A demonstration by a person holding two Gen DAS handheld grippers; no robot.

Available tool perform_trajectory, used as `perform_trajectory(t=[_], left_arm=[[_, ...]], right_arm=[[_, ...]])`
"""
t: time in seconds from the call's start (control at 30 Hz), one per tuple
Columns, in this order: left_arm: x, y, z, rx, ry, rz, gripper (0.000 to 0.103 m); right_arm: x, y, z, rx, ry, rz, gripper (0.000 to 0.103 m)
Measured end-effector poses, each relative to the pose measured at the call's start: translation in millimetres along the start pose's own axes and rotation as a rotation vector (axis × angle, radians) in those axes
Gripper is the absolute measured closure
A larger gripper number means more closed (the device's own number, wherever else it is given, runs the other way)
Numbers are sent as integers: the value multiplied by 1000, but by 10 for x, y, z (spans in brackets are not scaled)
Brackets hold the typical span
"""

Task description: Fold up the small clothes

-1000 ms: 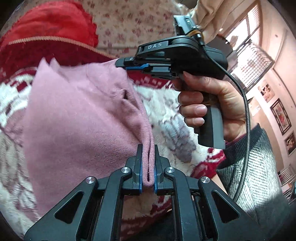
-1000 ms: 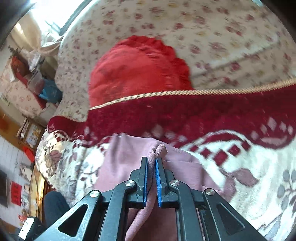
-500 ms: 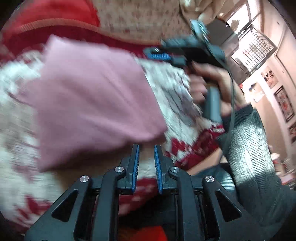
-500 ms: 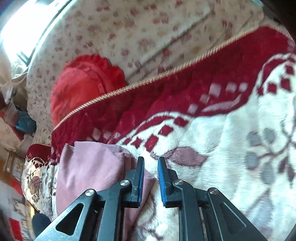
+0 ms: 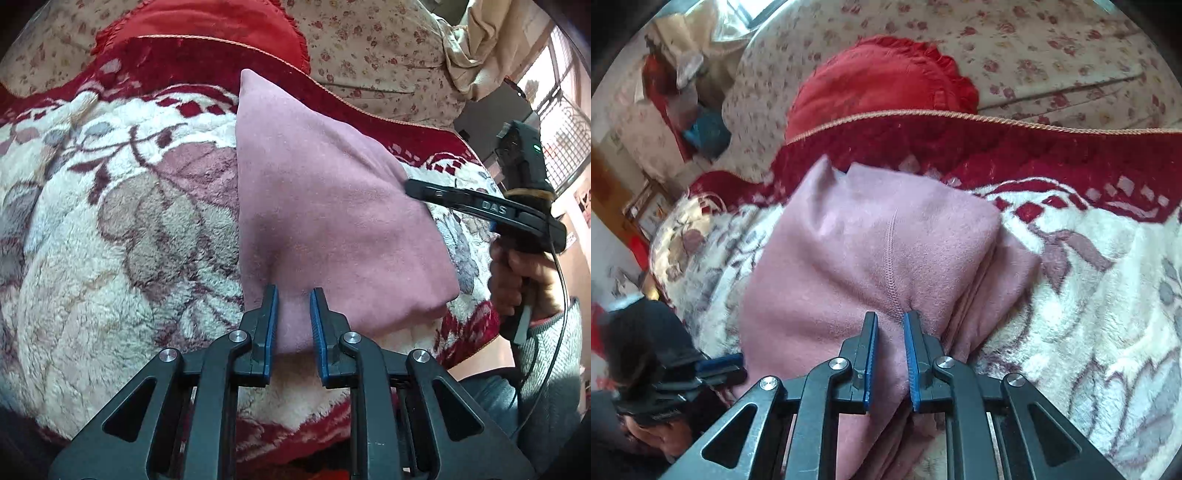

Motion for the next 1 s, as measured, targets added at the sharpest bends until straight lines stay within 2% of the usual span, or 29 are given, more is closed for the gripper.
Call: perform_trajectory(t=[0.03, 0.13, 0.17, 0.23, 0.33, 0.37, 0.47, 0.57, 0.63, 0.7, 0.73, 0.83, 0.87, 0.9, 0.93, 0.97, 1.0], left_arm=[[-8, -15, 7, -11, -1, 3, 87], [-22, -39, 33, -35, 4, 9, 87], [-105, -113, 63, -31, 8, 6, 87], [-78, -78, 54, -12, 13, -2, 87], [-67, -63, 60, 3, 16, -5, 87], [-60, -56, 59, -1, 18, -5, 87], [-103, -49, 19, -37, 7, -11, 87], [-198, -4, -181, -46, 55, 13, 86], [-208, 62, -454, -10, 115, 26, 86], [-62, 133, -739, 17, 128, 38, 86], [30, 156, -844, 20, 121, 43, 86], [423, 85, -1228, 16, 134, 1, 86], [628, 18, -1295, 0, 100, 5, 86], [777, -63, -1299, -4, 65, -14, 86], [906, -208, -1266, -12, 39, -68, 87], [983, -306, -1199, -31, 13, -83, 87], [995, -334, -1169, -42, 18, -62, 87]], right_arm=[[-67, -4, -11, 5, 20, 10, 91], [-352, -307, -13, -70, 100, -93, 91], [-411, -467, 42, -101, 96, -158, 91], [-401, -688, 268, -171, 13, -231, 91], [-218, -570, 780, -280, -192, -128, 91], [-219, -534, 867, -284, -209, -136, 91], [-390, -493, 686, -261, -131, -146, 91], [-549, -431, 302, -166, 35, -167, 90], [-550, -362, 21, -99, 145, -124, 88], [-407, -242, -230, -15, 207, -71, 88], [-313, -241, -302, 1, 204, -57, 88], [-14, -360, -409, -61, 177, -42, 88], [105, -386, -409, -100, 156, -22, 88], [187, -352, -393, -125, 133, 5, 88], [292, -238, -343, -139, 86, 49, 88], [394, -111, -232, -143, 23, 115, 88], [409, -18, -136, -132, 3, 143, 88]])
Point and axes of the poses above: each gripper's, at about its wrist camera, not at the fingertips, and x roughly the way its jaws point, y to its right, z to its underside, the point moved 8 cm from there along x, roughly the way its jaws point, and after that the axes turned 15 degrees about y, right-handed, at the moved point
